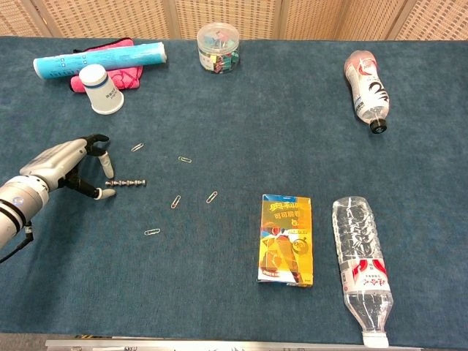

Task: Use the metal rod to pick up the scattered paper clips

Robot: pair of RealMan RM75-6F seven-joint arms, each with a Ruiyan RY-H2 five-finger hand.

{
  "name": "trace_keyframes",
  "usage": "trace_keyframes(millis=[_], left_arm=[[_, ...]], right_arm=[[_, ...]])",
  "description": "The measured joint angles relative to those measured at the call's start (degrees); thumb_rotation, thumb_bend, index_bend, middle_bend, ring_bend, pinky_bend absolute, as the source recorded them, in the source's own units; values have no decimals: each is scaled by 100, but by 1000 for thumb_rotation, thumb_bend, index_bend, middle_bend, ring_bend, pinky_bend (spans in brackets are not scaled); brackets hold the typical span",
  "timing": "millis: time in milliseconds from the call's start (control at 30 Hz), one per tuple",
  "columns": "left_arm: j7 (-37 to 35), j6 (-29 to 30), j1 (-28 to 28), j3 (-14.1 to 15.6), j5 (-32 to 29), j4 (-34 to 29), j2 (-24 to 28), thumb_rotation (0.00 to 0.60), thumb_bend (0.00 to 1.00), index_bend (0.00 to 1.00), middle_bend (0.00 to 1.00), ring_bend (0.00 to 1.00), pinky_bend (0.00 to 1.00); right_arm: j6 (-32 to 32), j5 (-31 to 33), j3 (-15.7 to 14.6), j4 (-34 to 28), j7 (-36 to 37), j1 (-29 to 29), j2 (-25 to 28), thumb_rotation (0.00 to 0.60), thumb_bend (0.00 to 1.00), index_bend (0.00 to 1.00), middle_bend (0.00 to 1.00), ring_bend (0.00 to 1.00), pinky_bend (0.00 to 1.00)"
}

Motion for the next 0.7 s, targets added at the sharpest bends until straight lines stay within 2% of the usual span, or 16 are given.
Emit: trace_keyframes(millis=[700], left_arm=[[31,-184,-140,34,-81,53,47,600,178,520,85,0,101]], right_arm=[[-22,7,-16,55,44,-3,-49,600,28,192,164,130,531]])
